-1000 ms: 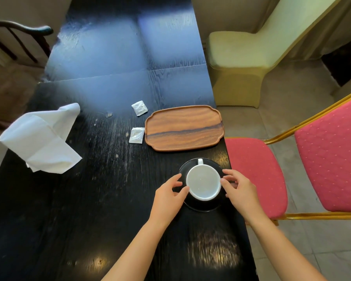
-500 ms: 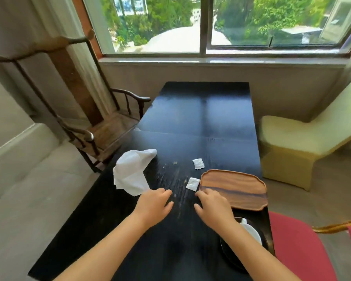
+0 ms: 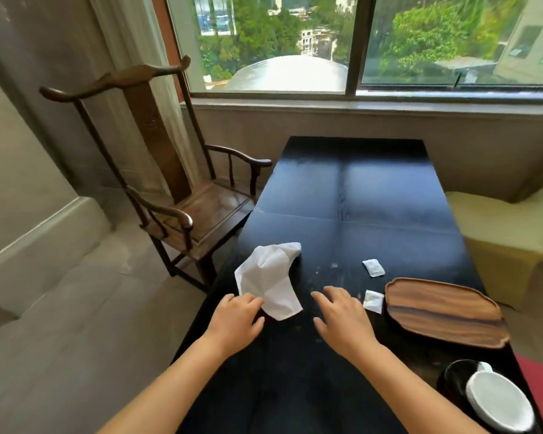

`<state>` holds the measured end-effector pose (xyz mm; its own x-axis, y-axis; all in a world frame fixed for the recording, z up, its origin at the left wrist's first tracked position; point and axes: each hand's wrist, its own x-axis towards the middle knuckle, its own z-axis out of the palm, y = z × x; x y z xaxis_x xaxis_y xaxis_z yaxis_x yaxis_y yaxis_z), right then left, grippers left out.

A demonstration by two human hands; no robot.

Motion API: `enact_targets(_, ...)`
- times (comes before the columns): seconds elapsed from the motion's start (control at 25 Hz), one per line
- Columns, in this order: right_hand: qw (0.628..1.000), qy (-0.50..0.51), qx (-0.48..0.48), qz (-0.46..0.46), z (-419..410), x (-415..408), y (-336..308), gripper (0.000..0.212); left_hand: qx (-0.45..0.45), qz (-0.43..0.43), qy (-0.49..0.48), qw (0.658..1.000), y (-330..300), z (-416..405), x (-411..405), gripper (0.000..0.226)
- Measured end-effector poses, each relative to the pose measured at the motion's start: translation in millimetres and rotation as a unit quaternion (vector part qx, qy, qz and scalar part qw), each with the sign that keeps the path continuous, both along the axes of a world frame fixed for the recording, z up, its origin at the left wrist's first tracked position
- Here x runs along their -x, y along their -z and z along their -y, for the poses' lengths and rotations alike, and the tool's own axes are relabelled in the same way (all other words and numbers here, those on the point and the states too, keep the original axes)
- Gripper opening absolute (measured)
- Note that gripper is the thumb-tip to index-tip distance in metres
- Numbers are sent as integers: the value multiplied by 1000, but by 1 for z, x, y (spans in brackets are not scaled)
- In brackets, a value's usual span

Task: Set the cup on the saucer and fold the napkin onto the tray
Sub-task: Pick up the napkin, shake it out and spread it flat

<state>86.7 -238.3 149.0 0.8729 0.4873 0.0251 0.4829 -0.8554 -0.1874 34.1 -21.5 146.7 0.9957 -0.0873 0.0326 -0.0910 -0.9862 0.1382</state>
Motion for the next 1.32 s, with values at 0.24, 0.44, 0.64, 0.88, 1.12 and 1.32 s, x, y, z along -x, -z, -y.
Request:
enact_targets(0.24, 997, 75, -13, -34, -72, 2, 9, 56, 21, -19, 39, 999, 9, -73, -26, 48)
enact_targets(0.44, 993, 101, -16, -59, -112, -38, 12, 63, 29, -21, 62, 997, 15, -84, -94, 59)
enact_targets(0.64, 993, 88, -33, -71, -137, -100, 53, 66, 37, -85, 61, 994, 44, -70, -153, 55)
enact_targets(0.88, 987, 86, -99, -96, -147, -132, 92, 21, 90, -102, 11, 991, 70, -75, -178, 23)
enact_targets(1.12, 938, 173, -266, -137, -126, -141, 56, 6, 283, 57, -55, 956, 46, -67, -154, 14)
enact_targets(1.32, 883, 175, -372, -227, -95, -132, -26, 36, 358, -80, 20, 930, -4, -58, -121, 10)
